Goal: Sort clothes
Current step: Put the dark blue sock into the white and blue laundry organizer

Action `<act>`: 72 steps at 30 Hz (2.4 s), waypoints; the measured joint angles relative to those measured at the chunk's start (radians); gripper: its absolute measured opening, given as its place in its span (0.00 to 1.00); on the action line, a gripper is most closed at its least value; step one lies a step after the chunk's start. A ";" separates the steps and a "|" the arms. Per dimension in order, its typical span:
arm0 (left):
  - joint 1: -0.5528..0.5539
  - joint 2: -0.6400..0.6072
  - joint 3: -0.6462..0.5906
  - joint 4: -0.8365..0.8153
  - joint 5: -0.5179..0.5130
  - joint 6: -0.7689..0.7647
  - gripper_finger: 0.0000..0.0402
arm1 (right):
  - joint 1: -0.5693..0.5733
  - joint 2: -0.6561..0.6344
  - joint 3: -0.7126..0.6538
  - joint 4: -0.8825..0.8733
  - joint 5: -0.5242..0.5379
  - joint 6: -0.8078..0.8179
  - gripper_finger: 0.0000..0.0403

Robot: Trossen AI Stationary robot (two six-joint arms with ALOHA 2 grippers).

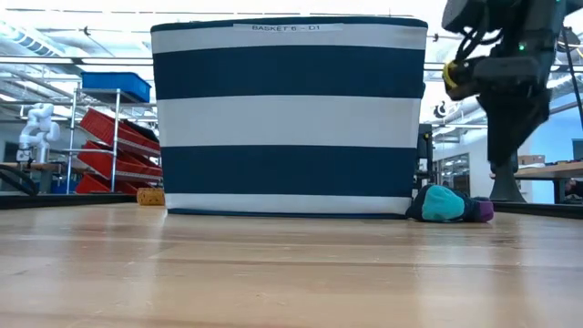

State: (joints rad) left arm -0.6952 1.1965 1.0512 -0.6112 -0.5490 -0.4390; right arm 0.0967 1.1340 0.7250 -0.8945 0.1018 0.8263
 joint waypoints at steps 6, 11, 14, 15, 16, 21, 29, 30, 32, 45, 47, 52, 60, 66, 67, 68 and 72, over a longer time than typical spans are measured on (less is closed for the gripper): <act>0.000 0.000 0.000 0.002 -0.008 -0.001 0.41 | 0.000 0.023 -0.047 0.189 -0.001 -0.172 0.36; 0.000 0.001 0.000 0.002 -0.009 -0.001 0.41 | 0.000 0.043 -0.047 0.215 0.006 -0.352 0.36; 0.000 0.001 0.000 0.002 -0.009 -0.001 0.41 | 0.000 0.064 -0.047 0.212 0.011 -0.468 0.36; 0.000 0.001 0.000 0.002 -0.009 -0.001 0.41 | 0.000 0.075 -0.047 0.212 0.011 -0.509 0.36; 0.000 0.001 0.000 0.002 -0.009 -0.001 0.41 | 0.000 0.086 -0.047 0.215 0.011 -0.544 0.36; 0.000 0.001 0.000 0.002 -0.009 -0.001 0.41 | -0.001 0.161 -0.047 0.235 0.084 -0.636 0.36; 0.000 0.001 0.000 0.001 -0.009 0.000 0.41 | -0.005 0.291 -0.047 0.275 0.073 -0.652 0.36; 0.000 0.001 0.000 0.001 -0.009 0.000 0.41 | -0.005 0.305 -0.047 0.283 0.060 -0.652 0.36; 0.000 0.001 0.000 0.001 -0.009 0.000 0.41 | -0.005 0.332 -0.045 0.294 0.028 -0.656 0.36; 0.000 0.001 0.000 0.000 -0.009 0.000 0.41 | -0.003 0.332 -0.044 0.224 -0.063 -0.654 0.05; 0.000 0.001 0.000 0.000 -0.009 0.000 0.41 | -0.003 0.317 -0.046 0.215 -0.081 -0.632 0.03; 0.000 0.001 0.000 0.000 -0.009 0.000 0.41 | 0.002 0.278 -0.049 0.214 -0.176 -0.525 0.03; 0.000 0.001 0.000 0.001 -0.009 0.000 0.41 | 0.086 0.222 -0.025 0.227 -0.269 -0.293 0.01; 0.000 0.001 0.000 0.004 -0.009 0.000 0.41 | 0.161 0.202 0.135 0.249 -0.264 -0.236 0.01; 0.000 0.001 0.000 0.003 -0.009 0.000 0.41 | 0.169 0.202 0.176 0.262 -0.258 -0.241 0.01; 0.000 0.001 0.000 0.004 -0.009 0.000 0.41 | 0.175 0.202 0.220 0.272 -0.247 -0.249 0.01; 0.000 0.001 0.000 0.005 -0.009 0.000 0.41 | 0.182 0.201 0.402 0.294 -0.139 -0.338 0.01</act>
State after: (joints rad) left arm -0.6950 1.1973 1.0512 -0.6064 -0.5578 -0.4385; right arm 0.2790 1.3350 1.1271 -0.6003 -0.0371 0.4886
